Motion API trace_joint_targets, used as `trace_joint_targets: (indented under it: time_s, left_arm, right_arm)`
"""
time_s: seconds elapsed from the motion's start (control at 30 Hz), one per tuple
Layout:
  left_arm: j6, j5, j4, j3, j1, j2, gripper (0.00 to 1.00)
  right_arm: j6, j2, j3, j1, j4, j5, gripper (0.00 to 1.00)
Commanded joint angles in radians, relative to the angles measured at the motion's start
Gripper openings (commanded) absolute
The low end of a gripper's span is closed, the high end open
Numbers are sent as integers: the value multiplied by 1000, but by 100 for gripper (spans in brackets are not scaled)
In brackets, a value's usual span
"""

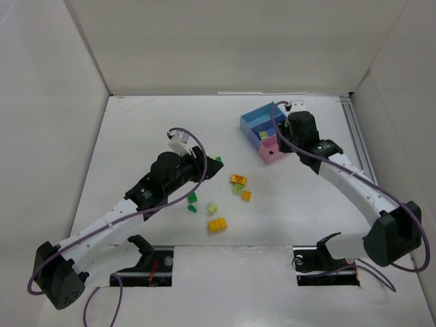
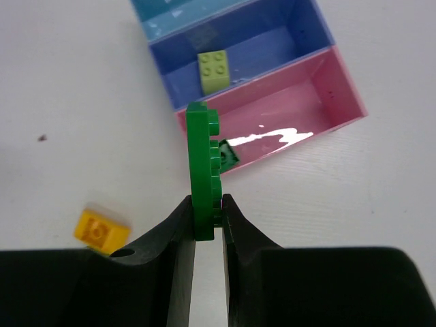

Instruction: Sort the legos into containers by color

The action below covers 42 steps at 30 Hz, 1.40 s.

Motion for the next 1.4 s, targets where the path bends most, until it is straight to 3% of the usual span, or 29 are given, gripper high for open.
trace_joint_targets:
  time_s: [0.0, 0.3, 0.6, 0.73, 0.9, 0.93, 1.0, 1.13, 1.3, 1.37]
  left_arm:
    - [71, 104, 42, 97, 60, 70, 6]
    - [312, 322, 54, 264, 138, 271, 6]
    - [398, 384, 72, 307, 190, 334, 8]
    - [408, 448, 92, 316, 221, 357, 8]
    - [432, 494, 88, 356, 232, 406, 9]
    - [432, 494, 88, 367, 232, 406, 9]
    - [441, 522, 88, 367, 232, 406, 11]
    - [441, 586, 170, 341, 232, 429, 17]
    - [487, 779, 239, 330, 232, 462, 17]
    - [519, 874, 249, 330, 232, 472, 17]
  right_arm:
    - [-101, 86, 41, -82, 33, -99, 0]
    - [-123, 277, 127, -174, 33, -156, 0]
    - [-132, 289, 146, -184, 44, -176, 0]
    - [-132, 304, 146, -194, 44, -176, 5]
    - [-123, 330, 155, -194, 35, -176, 19]
    - [-113, 330, 155, -194, 24, -176, 25]
    - [-113, 321, 146, -194, 24, -166, 45]
    - [-152, 284, 123, -194, 59, -194, 62]
    - [-200, 211, 123, -194, 72, -272, 66]
    - [-229, 162, 94, -203, 93, -391, 66]
